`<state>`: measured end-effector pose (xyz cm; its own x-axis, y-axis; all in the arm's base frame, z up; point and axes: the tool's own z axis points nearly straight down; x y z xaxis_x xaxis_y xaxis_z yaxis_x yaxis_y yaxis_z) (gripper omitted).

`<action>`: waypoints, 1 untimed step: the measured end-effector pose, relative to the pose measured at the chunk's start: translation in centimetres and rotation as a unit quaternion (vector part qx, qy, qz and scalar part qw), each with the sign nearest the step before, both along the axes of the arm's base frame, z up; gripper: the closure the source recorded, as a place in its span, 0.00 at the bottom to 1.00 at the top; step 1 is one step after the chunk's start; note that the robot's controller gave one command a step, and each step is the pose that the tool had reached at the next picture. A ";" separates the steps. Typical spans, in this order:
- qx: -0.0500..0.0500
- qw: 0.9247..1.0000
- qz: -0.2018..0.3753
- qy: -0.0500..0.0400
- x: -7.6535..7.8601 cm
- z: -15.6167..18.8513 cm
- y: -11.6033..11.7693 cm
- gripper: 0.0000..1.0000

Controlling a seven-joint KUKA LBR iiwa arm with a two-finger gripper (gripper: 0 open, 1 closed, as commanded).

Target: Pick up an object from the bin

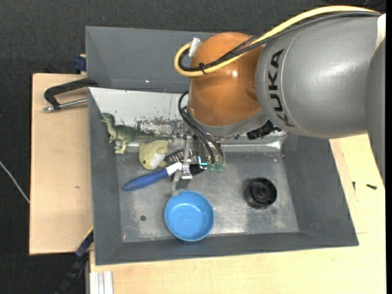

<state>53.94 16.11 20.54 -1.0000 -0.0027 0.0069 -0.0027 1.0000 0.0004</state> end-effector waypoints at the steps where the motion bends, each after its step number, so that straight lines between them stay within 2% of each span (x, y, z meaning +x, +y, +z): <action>1: 0.001 0.987 0.161 -0.007 -3.9 -12.3 -3.5 0.00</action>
Offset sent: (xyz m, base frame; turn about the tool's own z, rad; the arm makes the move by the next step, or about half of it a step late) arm -0.0446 -0.0391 -0.1354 -0.3272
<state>50.01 12.56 8.27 -0.9474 -0.3200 -0.0075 -0.3200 0.9474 0.0002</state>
